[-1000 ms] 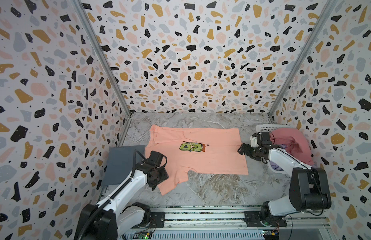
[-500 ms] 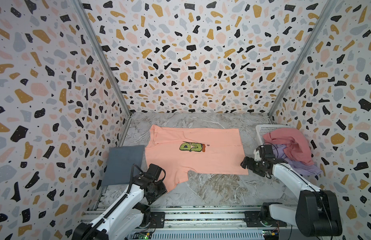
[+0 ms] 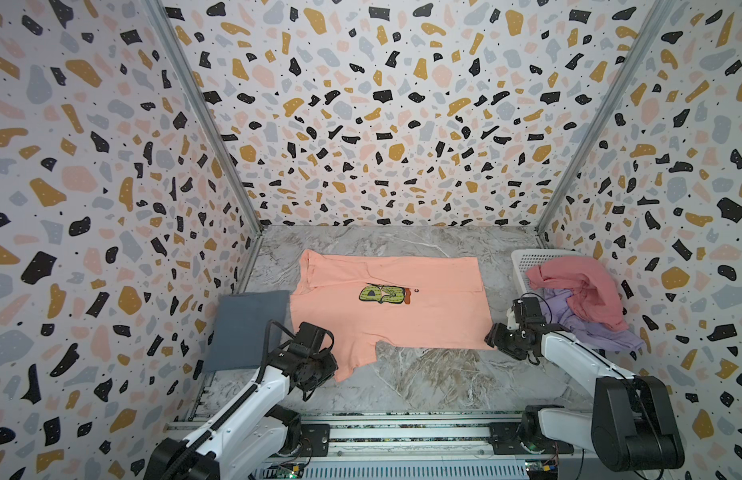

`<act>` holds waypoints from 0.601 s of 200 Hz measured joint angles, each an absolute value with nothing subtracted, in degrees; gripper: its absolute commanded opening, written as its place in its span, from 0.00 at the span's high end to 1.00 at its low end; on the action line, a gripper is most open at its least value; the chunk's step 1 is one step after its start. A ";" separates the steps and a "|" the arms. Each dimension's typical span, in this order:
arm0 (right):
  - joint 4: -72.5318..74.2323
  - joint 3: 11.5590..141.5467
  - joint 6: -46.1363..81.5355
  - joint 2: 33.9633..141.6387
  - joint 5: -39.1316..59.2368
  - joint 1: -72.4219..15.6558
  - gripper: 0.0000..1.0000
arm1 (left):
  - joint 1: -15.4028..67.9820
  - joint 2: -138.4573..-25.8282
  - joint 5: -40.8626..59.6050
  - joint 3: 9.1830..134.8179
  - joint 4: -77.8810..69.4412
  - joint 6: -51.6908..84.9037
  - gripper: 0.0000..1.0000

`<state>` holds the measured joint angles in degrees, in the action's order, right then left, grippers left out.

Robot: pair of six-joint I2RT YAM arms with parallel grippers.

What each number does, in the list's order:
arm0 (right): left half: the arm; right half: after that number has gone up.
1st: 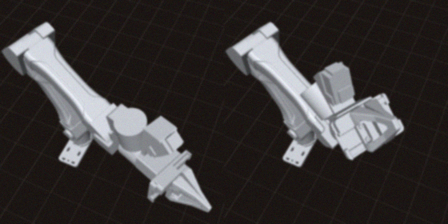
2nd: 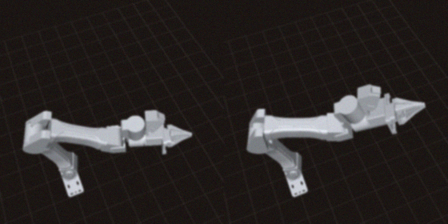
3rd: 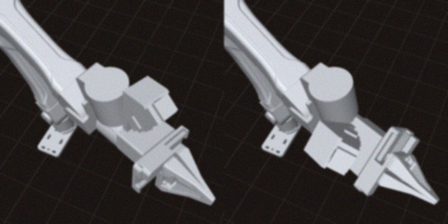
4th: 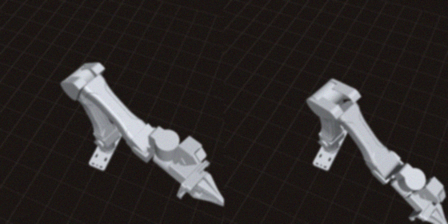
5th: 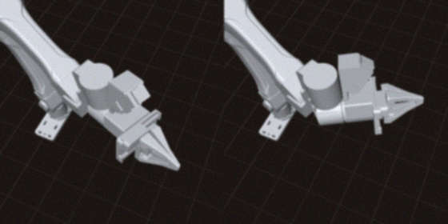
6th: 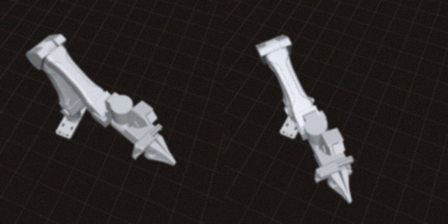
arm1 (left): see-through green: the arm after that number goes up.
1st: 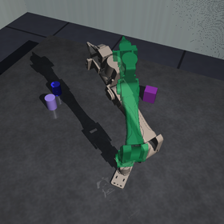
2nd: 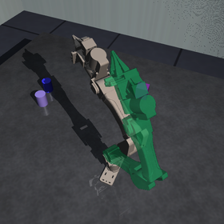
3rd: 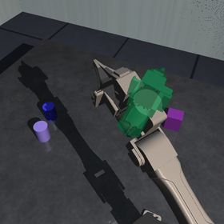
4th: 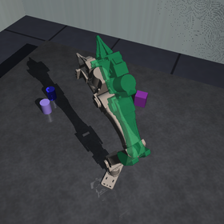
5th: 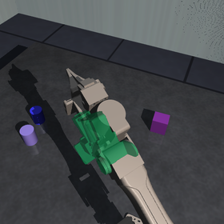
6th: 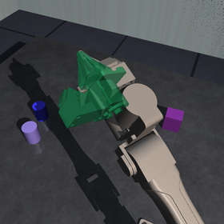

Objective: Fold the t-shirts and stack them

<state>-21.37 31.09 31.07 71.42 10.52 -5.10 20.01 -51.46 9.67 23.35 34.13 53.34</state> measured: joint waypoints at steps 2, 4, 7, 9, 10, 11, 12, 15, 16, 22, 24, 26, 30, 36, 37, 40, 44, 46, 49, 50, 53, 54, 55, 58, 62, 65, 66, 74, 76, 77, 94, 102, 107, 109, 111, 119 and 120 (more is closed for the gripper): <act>-21.26 31.14 31.07 71.46 10.39 -5.28 0.49 | 20.01 -51.31 9.56 23.44 34.17 53.34 0.89; -21.26 31.14 31.11 71.48 10.33 -5.41 0.49 | 20.01 -51.20 9.52 23.51 34.17 53.34 0.89; -21.26 31.14 31.14 71.50 10.24 -5.61 0.49 | 20.01 -51.05 9.37 23.66 34.22 53.32 0.90; -21.21 31.14 31.18 71.50 10.20 -5.69 0.48 | 20.01 -50.96 9.34 23.75 34.26 53.32 0.90; -21.23 31.14 31.18 71.50 10.20 -5.74 0.48 | 20.01 -50.87 9.26 23.83 34.28 53.30 0.90; -21.21 31.14 31.22 71.50 10.20 -5.80 0.47 | 20.01 -50.85 9.19 23.88 34.30 53.32 0.90; -21.23 31.14 31.24 71.50 10.22 -5.82 0.47 | 20.01 -50.81 9.13 23.94 34.33 53.32 0.90; -21.32 31.14 31.22 71.48 10.15 -5.98 0.47 | 20.01 -50.65 8.93 24.21 34.44 53.28 0.90; -21.32 31.14 31.22 71.48 10.13 -6.00 0.47 | 20.01 -50.61 8.88 24.27 34.46 53.25 0.90; -21.41 31.14 31.24 71.40 9.98 -6.13 0.47 | 20.01 -50.30 8.67 24.73 34.46 53.21 0.90; -21.43 31.14 31.24 71.40 9.85 -6.13 0.47 | 20.01 -50.22 8.58 24.84 34.48 53.19 0.90; -21.47 31.14 31.24 71.37 9.80 -6.15 0.47 | 20.01 -50.13 8.49 25.04 34.54 53.17 0.90; -21.63 31.14 31.22 71.24 9.67 -6.15 0.46 | 20.01 -49.93 8.40 25.39 34.61 53.17 0.90; -22.02 31.14 31.22 71.11 9.45 -6.13 0.46 | 20.01 -49.63 8.12 25.85 34.61 53.15 0.91; -22.11 31.14 31.22 71.09 9.43 -6.13 0.46 | 20.01 -49.58 8.05 25.91 34.63 53.15 0.91; -22.39 31.14 31.22 70.96 9.37 -6.15 0.46 | 20.01 -49.39 7.99 26.15 34.68 53.12 0.91; -22.70 31.11 31.22 70.83 9.28 -6.20 0.46 | 20.01 -49.19 7.94 26.33 34.65 53.12 0.91; -22.79 31.11 31.22 70.78 9.21 -6.22 0.46 | 20.01 -49.08 7.86 26.41 34.61 53.12 0.91; -22.96 31.09 31.22 70.67 9.19 -6.33 0.47 | 20.01 -48.88 7.77 26.52 34.63 53.12 0.91; -23.00 31.07 31.22 70.65 9.17 -6.35 0.47 | 20.01 -48.80 7.75 26.55 34.63 53.12 0.91; -23.07 31.03 31.22 70.54 9.13 -6.44 0.48 | 20.01 -48.64 7.68 26.61 34.65 53.12 0.91; -23.09 31.03 31.22 70.52 9.10 -6.46 0.49 | 20.01 -48.58 7.64 26.63 34.68 53.12 0.91; -23.14 31.00 31.22 70.52 9.06 -6.52 0.49 | 20.01 -48.49 7.62 26.63 34.68 53.12 0.91; -23.27 30.98 31.22 70.46 8.97 -6.63 0.51 | 20.01 -48.36 7.53 26.63 34.65 53.12 0.91; -23.42 30.98 31.22 70.46 8.80 -6.72 0.54 | 20.01 -48.05 7.44 26.63 34.72 53.12 0.91; -23.59 30.96 31.27 70.46 8.64 -6.83 0.56 | 20.01 -47.90 7.42 26.63 34.83 53.12 0.91; -23.59 30.96 31.24 70.46 8.58 -6.85 0.57 | 20.01 -47.83 7.40 26.63 34.87 53.12 0.92; -23.64 30.89 31.27 70.52 8.25 -7.11 0.65 | 20.01 -47.42 7.38 26.63 35.07 53.12 0.92; -23.62 30.89 31.22 70.54 8.19 -7.16 0.66 | 20.01 -47.31 7.35 26.63 35.14 53.12 0.93; -23.62 30.87 31.31 70.57 8.19 -7.20 0.68 | 20.01 -47.24 7.33 26.63 35.18 53.12 0.93; -23.03 30.74 31.73 71.18 8.14 -7.60 0.80 | 20.01 -46.50 6.90 26.63 35.59 53.06 0.95; -22.44 30.68 31.94 71.42 8.19 -7.77 0.86 | 20.01 -46.28 6.61 26.85 35.94 52.90 0.97; -22.02 30.61 32.10 71.46 8.38 -7.81 0.90 | 20.01 -46.19 6.37 27.16 36.23 52.66 0.99; -22.00 30.61 32.21 71.48 8.38 -7.86 0.92 | 20.01 -46.17 6.35 27.22 36.32 52.49 0.99; -21.89 30.57 32.25 71.50 8.49 -7.90 0.94 | 20.01 -46.15 6.22 27.40 36.38 52.29 1.00; -21.89 30.57 32.71 71.53 8.73 -8.01 0.98 | 20.01 -45.95 5.63 28.32 37.06 51.77 1.00; -21.91 30.57 32.77 71.48 8.78 -8.01 0.99 | 20.01 -45.91 5.56 28.42 37.17 51.72 1.00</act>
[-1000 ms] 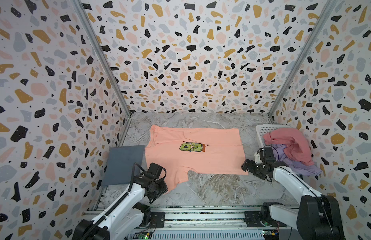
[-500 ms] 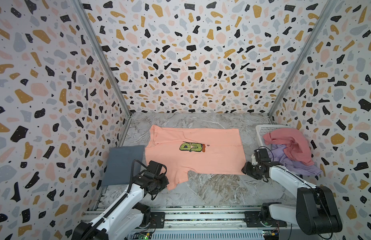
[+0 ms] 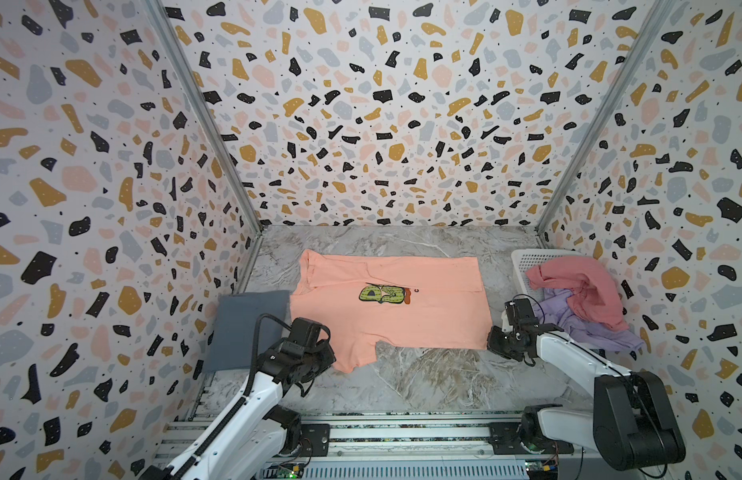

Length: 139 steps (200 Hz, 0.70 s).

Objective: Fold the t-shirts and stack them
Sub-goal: 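Fold the near hem over toward the far edge with both grippers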

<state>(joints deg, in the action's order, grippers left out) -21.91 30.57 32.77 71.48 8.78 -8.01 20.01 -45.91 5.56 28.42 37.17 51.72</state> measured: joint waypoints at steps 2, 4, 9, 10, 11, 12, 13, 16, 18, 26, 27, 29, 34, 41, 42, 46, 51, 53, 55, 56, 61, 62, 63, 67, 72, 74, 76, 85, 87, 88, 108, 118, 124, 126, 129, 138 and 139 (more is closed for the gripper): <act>-21.93 30.59 32.71 71.46 8.78 -8.01 1.00 | 20.01 -45.82 5.34 28.75 37.39 51.57 1.00; -21.96 30.59 32.86 71.42 8.84 -8.03 1.00 | 20.01 -45.74 5.23 29.06 37.69 51.53 1.00; -22.13 30.63 33.12 71.09 8.93 -8.05 1.00 | 20.01 -45.36 4.69 30.02 38.54 51.31 1.00; -22.24 30.65 33.28 71.02 8.97 -8.08 1.00 | 20.01 -45.32 4.60 30.13 38.68 51.27 1.00; -22.28 30.65 33.23 70.98 9.02 -8.08 1.00 | 20.01 -45.25 4.38 30.39 38.85 51.22 1.00; -22.41 30.70 33.15 70.85 9.02 -8.05 1.00 | 20.01 -45.19 4.29 30.52 38.98 51.22 1.00; -22.55 30.72 33.19 70.76 9.02 -8.08 1.00 | 20.01 -45.04 4.12 30.81 39.27 51.22 1.00; -22.83 30.81 33.28 70.41 9.06 -8.08 1.00 | 20.01 -44.71 3.90 31.31 39.72 51.20 1.00; -23.03 30.85 33.34 70.15 9.06 -8.08 1.00 | 20.01 -44.51 3.70 31.70 40.01 51.18 1.00; -24.10 31.22 33.54 68.66 9.15 -8.08 1.00 | 20.01 -43.29 3.14 33.08 41.54 51.18 1.00; -24.32 31.29 33.56 68.29 9.15 -8.08 1.00 | 20.01 -43.18 3.07 33.19 41.69 51.18 1.00; -24.60 31.40 33.58 67.70 9.15 -8.08 1.00 | 20.01 -42.83 2.87 33.56 42.11 51.18 1.00; -25.45 31.73 33.69 66.35 9.15 -8.05 1.00 | 20.01 -42.00 2.61 34.30 43.22 51.27 1.00; -26.65 32.27 33.89 64.34 9.13 -8.05 1.00 | 20.01 -40.73 2.28 35.35 44.82 51.62 1.00; -26.79 32.38 33.98 63.90 9.13 -8.05 1.00 | 20.01 -40.60 2.28 35.46 44.97 51.66 1.00; -27.35 32.75 34.17 62.74 9.10 -8.05 1.00 | 20.01 -40.05 2.17 35.92 45.74 51.77 1.00; -28.10 33.21 34.33 61.47 9.08 -8.05 1.00 | 20.01 -39.16 2.04 36.64 46.87 52.07 1.00; -28.34 33.45 34.48 60.90 9.08 -8.05 1.00 | 20.01 -39.00 2.02 36.84 47.09 52.14 1.00; -28.62 33.71 34.52 60.31 9.08 -8.05 1.00 | 20.01 -38.79 1.96 37.10 47.42 52.23 1.00; -28.69 33.80 34.57 60.16 9.08 -8.05 1.00 | 20.01 -38.65 1.91 37.26 47.62 52.27 1.00; -29.19 34.37 34.76 59.16 9.08 -8.03 1.00 | 20.01 -38.24 1.78 37.87 48.29 52.40 1.00; -29.26 34.52 34.76 58.92 9.08 -8.03 1.00 | 20.01 -38.20 1.78 37.95 48.42 52.42 1.00; -29.30 34.61 34.79 58.78 9.08 -8.01 1.00 | 20.01 -38.11 1.72 38.13 48.56 52.47 1.00; -29.47 35.09 34.94 58.24 9.08 -7.94 1.00 | 20.01 -37.85 1.48 38.70 49.01 52.58 1.00; -29.56 35.59 35.09 57.87 9.08 -7.81 1.00 | 20.01 -37.82 1.28 39.40 49.43 52.58 1.00; -29.54 35.86 35.14 57.82 9.10 -7.75 1.00 | 20.01 -37.93 1.13 39.75 49.50 52.51 1.00; -29.54 36.07 35.14 57.82 9.13 -7.66 1.00 | 20.01 -38.06 1.08 40.10 49.56 52.51 1.00; -29.34 37.10 35.31 58.50 9.39 -7.09 1.00 | 20.01 -39.40 0.71 41.71 49.52 52.05 1.00; -29.19 37.39 35.33 58.81 9.41 -6.90 1.00 | 20.01 -39.94 0.58 42.17 49.47 51.81 1.00; -29.17 37.47 35.31 58.96 9.41 -6.85 1.00 | 20.01 -40.14 0.54 42.33 49.47 51.68 1.00; -27.66 41.01 35.29 64.75 10.26 -5.04 1.00 | 20.01 -47.33 -1.34 48.05 49.23 48.36 1.00; -26.85 43.97 35.20 68.73 10.55 -4.32 1.00 | 20.01 -51.75 -2.92 52.07 49.08 46.02 1.00; -26.06 45.98 35.00 71.20 10.79 -3.90 1.00 | 20.01 -54.63 -4.19 54.89 48.84 44.38 1.00; -25.76 46.68 34.94 71.96 10.85 -3.79 1.00 | 20.01 -55.57 -4.56 55.92 48.73 43.90 1.00; -25.41 47.64 34.76 73.17 10.94 -3.64 1.00 | 19.99 -56.80 -5.13 57.17 48.58 43.09 1.00; -24.23 50.87 34.46 76.40 11.27 -3.20 1.00 | 19.94 -60.18 -7.07 61.17 47.68 40.86 1.00; -24.10 51.11 34.44 76.64 11.29 -3.18 1.00 | 19.92 -60.69 -7.29 61.78 47.48 40.51 1.00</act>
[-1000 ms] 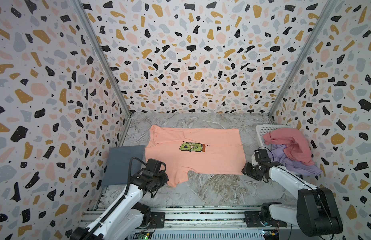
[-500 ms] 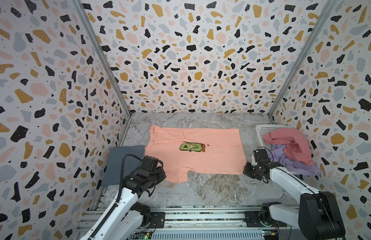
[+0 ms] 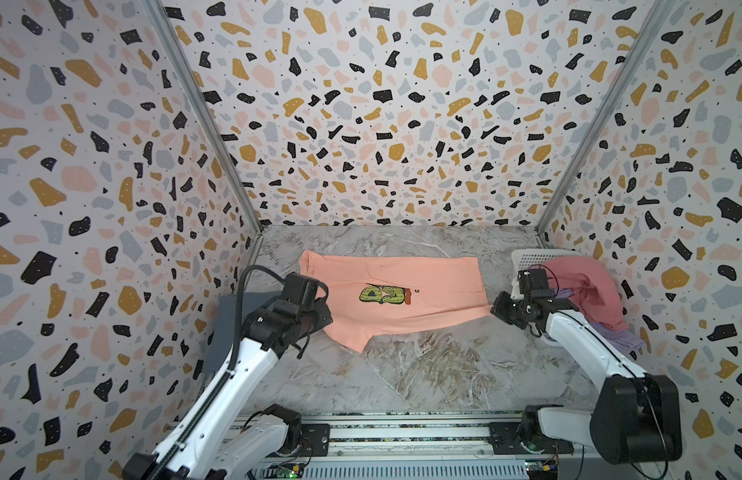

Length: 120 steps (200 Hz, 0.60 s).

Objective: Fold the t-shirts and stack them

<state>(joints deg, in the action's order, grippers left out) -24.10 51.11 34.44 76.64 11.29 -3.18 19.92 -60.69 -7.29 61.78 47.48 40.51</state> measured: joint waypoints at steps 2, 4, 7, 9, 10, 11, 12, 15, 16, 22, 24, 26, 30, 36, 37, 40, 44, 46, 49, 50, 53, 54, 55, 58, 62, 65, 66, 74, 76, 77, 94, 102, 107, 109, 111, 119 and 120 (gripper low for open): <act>-23.68 51.86 34.33 77.52 11.40 -3.07 1.00 | 19.88 -61.49 -7.68 62.65 47.27 39.88 1.00; -23.33 52.56 34.22 78.24 11.46 -2.98 1.00 | 19.84 -62.15 -8.14 63.48 47.00 39.42 1.00; -22.96 53.54 34.15 79.15 11.64 -2.87 1.00 | 19.75 -63.09 -8.58 64.66 46.50 38.61 1.00; -22.61 54.22 34.04 79.99 11.79 -2.79 1.00 | 19.62 -63.88 -8.88 65.43 46.09 38.09 1.00; -22.52 54.43 34.00 80.23 11.84 -2.74 1.00 | 19.59 -64.12 -9.02 65.71 45.95 37.93 1.00; -22.28 54.87 33.93 80.64 11.94 -2.68 1.00 | 19.57 -64.34 -9.15 66.00 45.80 37.76 1.00; -22.20 55.09 33.93 80.86 12.01 -2.66 1.00 | 19.55 -64.77 -9.34 66.54 45.54 37.34 1.00; -21.69 55.96 33.87 81.78 12.21 -2.55 1.00 | 19.40 -65.82 -9.76 67.46 44.84 36.62 1.00; -21.52 56.38 33.76 82.32 12.29 -2.48 1.00 | 19.33 -66.06 -9.87 67.68 44.73 36.49 1.00; -20.43 58.06 33.50 84.44 12.67 -2.26 1.00 | 18.85 -68.14 -10.57 69.54 43.22 35.07 1.00; -20.16 58.61 33.39 85.12 12.82 -2.20 1.00 | 18.65 -68.82 -10.63 70.06 42.83 34.68 1.00; -19.97 58.96 33.34 85.52 12.93 -2.15 1.00 | 18.50 -69.43 -10.76 70.63 42.39 34.24 1.00; -19.33 60.12 33.17 87.18 13.28 -2.00 0.98 | 17.98 -70.89 -10.92 71.46 41.56 33.54 0.99; -18.70 61.69 33.01 89.43 13.78 -1.83 0.88 | 17.12 -73.38 -11.03 72.84 39.97 32.47 0.90; -18.50 62.08 32.99 90.00 13.87 -1.78 0.86 | 17.02 -73.65 -10.98 72.97 39.86 32.40 0.89; -18.20 62.89 32.97 91.09 14.06 -1.67 0.81 | 16.49 -75.00 -10.98 73.73 39.07 31.92 0.86; -17.85 64.10 32.80 92.99 14.44 -1.52 0.71 | 15.81 -76.95 -10.92 74.63 38.26 31.27 0.81; -17.74 64.49 32.80 93.51 14.61 -1.48 0.64 | 15.62 -77.54 -10.90 74.94 38.02 31.05 0.78; -17.45 65.54 32.80 95.20 14.94 -1.32 0.57 | 15.03 -79.33 -10.98 75.64 37.21 30.48 0.73; -17.45 65.76 32.82 95.55 15.03 -1.30 0.55 | 14.92 -79.68 -10.98 75.81 37.12 30.52 0.71; -17.30 66.74 32.58 96.84 15.33 -1.17 0.51 | 14.41 -81.25 -10.98 76.60 36.47 30.46 0.68; -17.15 67.13 32.56 97.45 15.46 -1.13 0.50 | 14.31 -81.65 -11.03 76.75 36.34 30.39 0.67; -17.04 67.35 32.53 97.82 15.55 -1.08 0.50 | 14.06 -82.43 -11.14 77.03 36.10 30.04 0.66; -16.78 68.18 32.47 99.15 15.97 -0.91 0.48 | 13.65 -83.74 -11.11 77.62 35.64 29.61 0.65; -16.34 69.38 32.34 100.95 16.38 -0.71 0.48 | 12.97 -85.86 -11.22 78.59 34.94 29.47 0.63; -16.14 70.13 32.16 102.19 16.73 -0.54 0.47 | 12.45 -87.57 -11.25 79.44 34.54 29.21 0.61; -15.92 70.50 31.97 102.74 16.91 -0.47 0.47 | 12.36 -87.90 -11.25 79.59 34.48 29.21 0.60; -15.20 71.96 31.94 105.12 17.58 -0.03 0.45 | 10.98 -91.83 -11.20 81.41 33.15 28.49 0.51; -14.94 72.29 31.99 105.62 17.72 0.08 0.45 | 10.59 -92.84 -11.20 81.84 32.86 28.34 0.49; -14.87 72.44 31.92 105.95 17.80 0.16 0.45 | 10.48 -93.14 -11.16 82.00 32.80 28.25 0.49; -14.39 73.76 31.59 107.48 18.35 0.86 0.44 | 7.66 -99.29 -9.91 85.43 30.87 27.81 0.46; -14.50 74.39 31.31 107.35 18.44 1.04 0.44 | 6.72 -100.99 -9.08 86.50 30.22 27.79 0.45; -14.37 74.74 31.03 107.13 18.46 1.19 0.44 | 6.20 -101.60 -8.80 86.94 29.74 27.81 0.45; -14.33 74.89 30.92 107.00 18.46 1.23 0.44 | 5.98 -101.73 -8.62 87.00 29.54 27.81 0.45; -14.31 75.05 30.76 106.85 18.46 1.28 0.44 | 5.78 -101.82 -8.38 87.02 29.26 27.79 0.45; -14.00 75.22 30.41 106.10 18.48 1.39 0.44 | 5.13 -101.84 -7.79 86.94 28.58 27.83 0.45; -13.98 75.22 30.39 106.06 18.50 1.39 0.44 | 5.06 -101.80 -7.55 86.94 28.49 27.83 0.45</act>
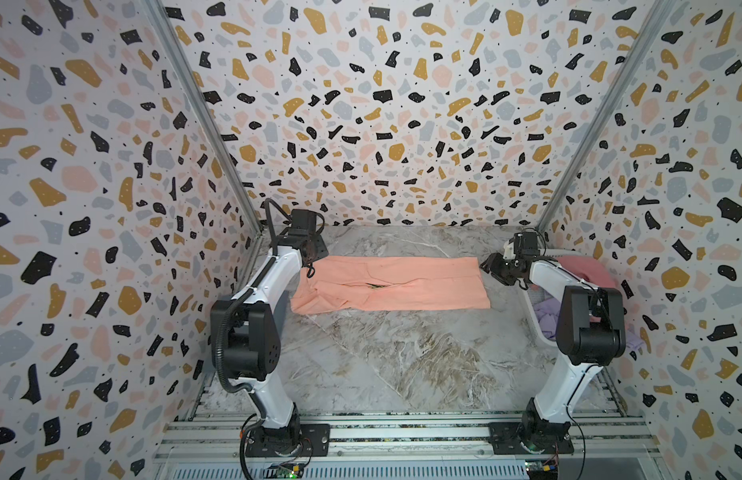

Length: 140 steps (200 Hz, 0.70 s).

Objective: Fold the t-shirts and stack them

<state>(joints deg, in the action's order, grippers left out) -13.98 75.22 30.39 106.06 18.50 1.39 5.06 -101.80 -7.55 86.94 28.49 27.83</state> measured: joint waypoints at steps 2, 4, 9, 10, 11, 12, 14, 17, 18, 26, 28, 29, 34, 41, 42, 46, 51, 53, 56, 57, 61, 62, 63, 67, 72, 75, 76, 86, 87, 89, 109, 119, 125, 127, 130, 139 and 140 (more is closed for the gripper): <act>-13.96 75.22 30.30 105.82 18.50 1.39 0.44 | 4.97 -101.67 -7.49 86.85 28.27 27.83 0.45; -13.96 75.20 30.24 105.47 18.48 1.39 0.44 | 4.93 -101.51 -7.29 86.78 28.12 27.86 0.45; -13.96 75.09 30.06 104.90 18.52 1.39 0.44 | 4.86 -101.03 -6.63 86.26 27.38 27.86 0.45; -13.93 75.02 30.04 104.68 18.52 1.37 0.44 | 4.86 -100.95 -6.50 86.17 27.20 27.86 0.45; -13.87 74.96 30.00 104.47 18.55 1.37 0.44 | 4.86 -100.79 -6.44 85.97 26.94 27.86 0.45; -13.85 74.91 29.95 104.38 18.55 1.37 0.44 | 4.86 -100.71 -6.48 85.84 26.85 27.86 0.45; -13.76 74.78 29.89 104.12 18.55 1.32 0.44 | 4.86 -100.42 -6.17 85.52 26.48 27.86 0.45; -13.56 74.50 29.85 103.63 18.59 1.26 0.44 | 4.93 -99.83 -5.85 84.75 25.87 27.83 0.45; -13.43 74.35 29.82 103.37 18.59 1.26 0.44 | 4.93 -99.70 -5.78 84.58 25.76 27.83 0.45; -13.06 73.19 29.65 101.95 18.68 1.13 0.44 | 5.15 -97.95 -4.67 82.17 24.67 27.77 0.45; -13.04 72.82 29.61 101.54 18.74 1.08 0.44 | 5.19 -97.49 -4.34 81.47 24.43 27.70 0.45; -13.02 72.69 29.61 101.41 18.74 1.06 0.44 | 5.21 -97.32 -4.23 81.23 24.32 27.70 0.45; -12.82 71.77 29.54 100.55 18.85 0.93 0.44 | 5.30 -96.25 -3.70 79.55 23.86 27.57 0.45; -12.71 70.48 29.52 99.39 19.00 0.73 0.44 | 5.34 -94.61 -2.72 76.84 23.55 27.16 0.45; -12.69 70.35 29.54 99.31 19.05 0.69 0.44 | 5.34 -94.45 -2.59 76.60 23.55 27.11 0.45; -12.53 69.58 29.52 98.76 19.18 0.51 0.44 | 5.43 -93.69 -2.11 75.18 23.51 26.79 0.45; -12.27 68.66 29.52 98.28 19.44 0.25 0.44 | 5.50 -92.90 -1.48 73.58 23.51 26.35 0.45; -12.19 68.31 29.52 98.08 19.51 0.16 0.44 | 5.52 -92.64 -1.34 72.95 23.53 26.20 0.45; -12.03 67.75 29.52 97.84 19.75 -0.10 0.44 | 5.58 -92.36 -1.02 72.12 23.55 25.98 0.44; -11.99 67.64 29.52 97.82 19.79 -0.14 0.44 | 5.61 -92.20 -0.82 71.70 23.53 25.82 0.44; -11.88 67.02 29.52 97.71 19.94 -0.43 0.44 | 5.63 -91.88 -0.47 70.54 23.57 25.47 0.44; -11.86 66.85 29.52 97.69 20.01 -0.58 0.44 | 5.63 -91.85 -0.40 70.35 23.57 25.41 0.44; -11.84 66.76 29.52 97.69 20.03 -0.64 0.44 | 5.65 -91.81 -0.34 70.13 23.55 25.34 0.44; -11.73 66.26 29.52 97.69 20.14 -0.99 0.44 | 5.65 -91.61 -0.05 69.06 23.57 24.97 0.44; -11.53 65.73 29.52 97.71 20.34 -1.48 0.44 | 5.65 -91.53 0.21 67.90 23.55 24.60 0.44; -11.46 65.36 29.52 97.82 20.45 -1.80 0.44 | 5.65 -91.55 0.34 67.13 23.53 24.49 0.44; -11.46 65.30 29.52 97.84 20.47 -1.87 0.44 | 5.65 -91.55 0.36 66.98 23.53 24.43 0.44; -11.51 64.62 29.54 98.26 20.99 -2.76 0.44 | 5.65 -91.90 0.64 65.23 23.57 23.97 0.44; -11.55 64.58 29.54 98.30 21.06 -2.85 0.44 | 5.63 -91.96 0.67 65.04 23.59 23.92 0.44; -11.55 64.53 29.56 98.48 21.17 -3.03 0.44 | 5.65 -92.12 0.73 64.90 23.59 23.88 0.44; -11.09 64.53 29.69 99.96 21.87 -4.38 0.44 | 5.63 -94.94 1.06 64.99 22.92 23.70 0.44; -11.05 64.53 29.76 100.53 22.20 -4.78 0.44 | 5.63 -97.30 0.99 66.19 22.22 24.05 0.45; -11.03 64.53 29.78 100.73 22.35 -4.86 0.44 | 5.63 -98.83 0.91 67.02 21.71 24.40 0.45; -11.00 64.53 29.80 100.79 22.39 -4.89 0.44 | 5.63 -99.33 0.91 67.37 21.56 24.53 0.46; -10.98 64.55 29.80 100.90 22.50 -4.91 0.44 | 5.63 -100.40 0.80 68.01 21.28 24.80 0.46; -10.92 64.62 29.93 101.06 22.70 -4.91 0.44 | 5.63 -102.96 0.43 69.91 20.91 25.43 0.47; -10.92 64.64 29.93 101.08 22.72 -4.89 0.44 | 5.63 -103.15 0.43 70.06 20.86 25.52 0.47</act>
